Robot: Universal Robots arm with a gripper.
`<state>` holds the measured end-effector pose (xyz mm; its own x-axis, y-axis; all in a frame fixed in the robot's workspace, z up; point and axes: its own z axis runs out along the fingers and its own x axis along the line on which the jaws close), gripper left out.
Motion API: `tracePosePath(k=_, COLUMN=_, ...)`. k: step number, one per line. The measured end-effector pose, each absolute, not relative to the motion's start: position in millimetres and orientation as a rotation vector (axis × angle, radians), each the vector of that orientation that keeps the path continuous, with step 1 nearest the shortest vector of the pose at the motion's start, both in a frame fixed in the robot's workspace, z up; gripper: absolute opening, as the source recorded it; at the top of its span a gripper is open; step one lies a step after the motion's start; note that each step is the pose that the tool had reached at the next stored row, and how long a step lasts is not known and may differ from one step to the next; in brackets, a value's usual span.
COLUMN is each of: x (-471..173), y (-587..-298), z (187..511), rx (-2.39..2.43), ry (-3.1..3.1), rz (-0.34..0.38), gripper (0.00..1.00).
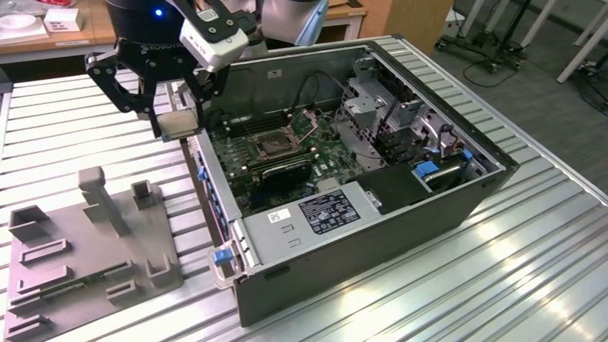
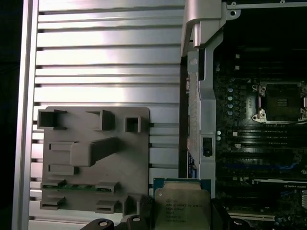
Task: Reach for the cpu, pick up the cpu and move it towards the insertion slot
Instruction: 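Pick up the cpu and move it towards the insertion slot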
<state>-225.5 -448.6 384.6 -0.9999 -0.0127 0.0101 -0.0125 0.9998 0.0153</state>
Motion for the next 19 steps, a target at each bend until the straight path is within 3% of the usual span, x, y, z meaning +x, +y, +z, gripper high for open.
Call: tracePosePath(k=19, x=-210, y=-449, z=385, rx=0.02, ry=-3.13, rz=-0.024, gripper=0.55)
